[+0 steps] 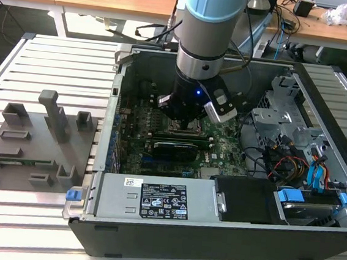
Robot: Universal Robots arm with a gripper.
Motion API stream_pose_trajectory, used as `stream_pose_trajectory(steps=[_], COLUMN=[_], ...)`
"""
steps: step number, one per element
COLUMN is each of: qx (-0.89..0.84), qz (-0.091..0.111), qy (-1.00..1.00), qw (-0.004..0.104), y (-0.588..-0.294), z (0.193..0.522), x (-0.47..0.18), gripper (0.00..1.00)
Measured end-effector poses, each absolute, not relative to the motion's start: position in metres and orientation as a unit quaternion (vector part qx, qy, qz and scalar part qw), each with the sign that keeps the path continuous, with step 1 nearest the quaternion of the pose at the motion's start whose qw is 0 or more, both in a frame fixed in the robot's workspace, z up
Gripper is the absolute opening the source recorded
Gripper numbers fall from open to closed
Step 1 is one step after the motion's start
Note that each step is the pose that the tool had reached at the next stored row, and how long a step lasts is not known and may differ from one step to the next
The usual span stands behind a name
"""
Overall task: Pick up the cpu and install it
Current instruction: 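Install the second cpu locking lever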
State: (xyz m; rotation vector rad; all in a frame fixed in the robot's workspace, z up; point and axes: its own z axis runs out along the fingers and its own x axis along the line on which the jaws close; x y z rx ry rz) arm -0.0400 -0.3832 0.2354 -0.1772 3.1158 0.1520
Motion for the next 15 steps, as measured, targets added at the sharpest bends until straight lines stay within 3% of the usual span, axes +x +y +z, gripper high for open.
stream_pose_trajectory(steps=[10, 15], qx=[-0.057, -0.057], qz=[0.049, 0.066], qy=[0.997, 0.996], qw=[0.009, 0.01], y=[-0.383, -0.383], z=[0.215, 0.21], x=[-0.054, -0.063], gripper=[0.11, 0.11])
